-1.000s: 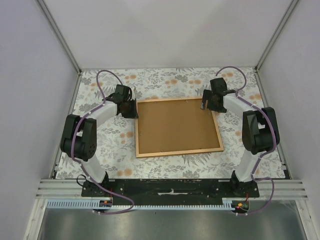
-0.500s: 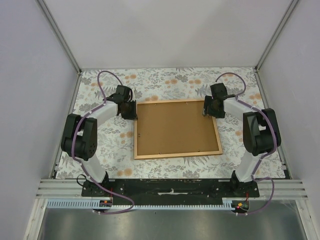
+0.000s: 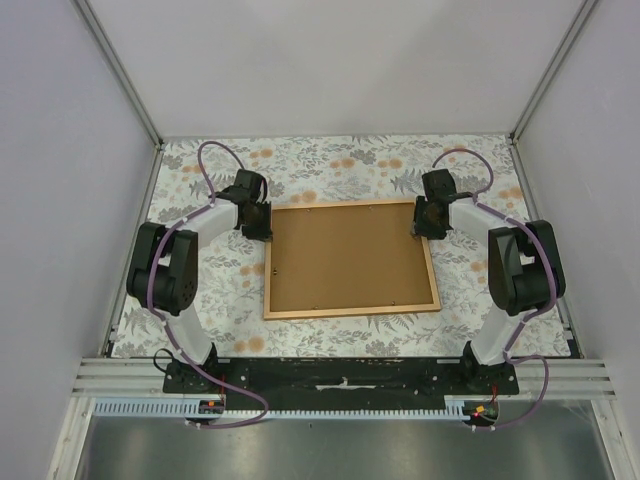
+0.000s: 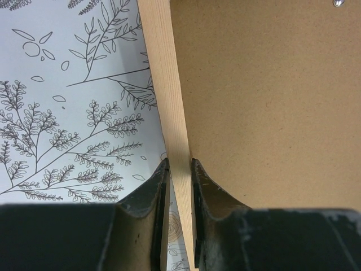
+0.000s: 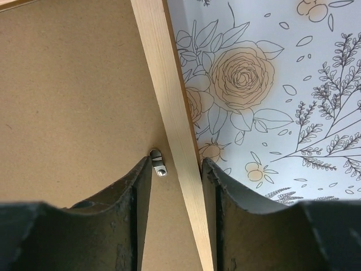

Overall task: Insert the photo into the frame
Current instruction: Rotate the photo frame at the center of the board, then press the fastener onto the backboard.

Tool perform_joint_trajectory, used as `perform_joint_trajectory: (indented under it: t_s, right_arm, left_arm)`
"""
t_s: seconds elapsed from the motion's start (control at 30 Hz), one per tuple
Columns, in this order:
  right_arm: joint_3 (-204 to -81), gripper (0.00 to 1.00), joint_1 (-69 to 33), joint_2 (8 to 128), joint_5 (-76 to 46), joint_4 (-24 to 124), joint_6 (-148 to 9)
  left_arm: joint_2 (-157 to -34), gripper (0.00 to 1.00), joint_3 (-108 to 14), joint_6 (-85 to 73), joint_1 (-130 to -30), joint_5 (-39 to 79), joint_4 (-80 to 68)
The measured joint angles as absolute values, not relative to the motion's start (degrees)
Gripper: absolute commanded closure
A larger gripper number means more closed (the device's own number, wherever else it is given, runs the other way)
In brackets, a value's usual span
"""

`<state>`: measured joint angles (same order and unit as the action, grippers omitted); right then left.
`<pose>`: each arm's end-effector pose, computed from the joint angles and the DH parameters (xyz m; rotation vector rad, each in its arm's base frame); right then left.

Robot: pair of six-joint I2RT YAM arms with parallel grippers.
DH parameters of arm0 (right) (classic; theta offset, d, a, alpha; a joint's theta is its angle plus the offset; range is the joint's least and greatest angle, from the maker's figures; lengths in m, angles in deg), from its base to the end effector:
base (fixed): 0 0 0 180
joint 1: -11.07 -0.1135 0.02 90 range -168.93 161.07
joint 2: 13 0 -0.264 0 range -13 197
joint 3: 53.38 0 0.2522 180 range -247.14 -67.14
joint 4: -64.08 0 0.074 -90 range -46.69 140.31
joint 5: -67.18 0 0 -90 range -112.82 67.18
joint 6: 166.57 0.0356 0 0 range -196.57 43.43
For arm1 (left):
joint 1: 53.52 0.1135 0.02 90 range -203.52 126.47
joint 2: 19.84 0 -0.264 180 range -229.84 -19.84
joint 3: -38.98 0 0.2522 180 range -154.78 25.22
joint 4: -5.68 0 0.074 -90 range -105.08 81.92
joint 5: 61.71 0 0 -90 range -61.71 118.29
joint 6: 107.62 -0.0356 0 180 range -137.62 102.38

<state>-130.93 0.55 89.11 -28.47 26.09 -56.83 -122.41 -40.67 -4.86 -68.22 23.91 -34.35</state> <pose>0.3499 0.0614 0.1697 0.2452 2.6426 0.0428 0.3471 -0.0939 0.1754 0.0703 2.6888 -0.2535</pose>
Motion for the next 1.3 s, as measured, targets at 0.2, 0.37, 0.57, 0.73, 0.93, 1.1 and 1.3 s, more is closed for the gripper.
perform_joint_trajectory:
  t_s: [0.2, 0.37, 0.57, 0.73, 0.93, 1.1, 1.3]
  right_arm:
    - [-130.9, 0.69, 0.7, 89.1, -28.4, 25.9, -56.6]
    - [-130.9, 0.85, 1.0, 89.1, -28.2, 25.7, -56.4]
    - [-131.0, 1.0, 1.1, 89.1, -27.5, 25.6, -56.4]
    - [-131.0, 1.0, 1.1, 89.1, -27.6, 25.4, -56.1]
    - [-131.0, 1.0, 1.1, 89.1, -27.6, 25.3, -55.6]
    - [-131.0, 1.0, 1.1, 89.1, -27.6, 25.3, -55.3]
    - [-131.3, 1.0, 1.1, 89.1, -27.5, 24.8, -55.1]
  left_arm:
    - [-122.8, 0.98, -41.2, -4.7, -68.2, 24.4, -34.7]
    - [-122.9, 0.98, -41.3, -4.5, -68.2, 24.9, -34.8]
    - [-122.9, 0.98, -41.4, -4.2, -68.2, 25.2, -34.8]
    - [-122.9, 0.75, -41.5, -3.7, -68.2, 25.0, -34.9]
    - [-122.6, 0.49, -41.8, -1.2, -68.1, 23.7, -34.9]
    - [-119.4, 0.48, -41.7, 0.8, -68.4, 23.6, -35.6]
    - [-113.7, 0.46, -38.7, 1.2, -70.3, 25.8, -37.5]
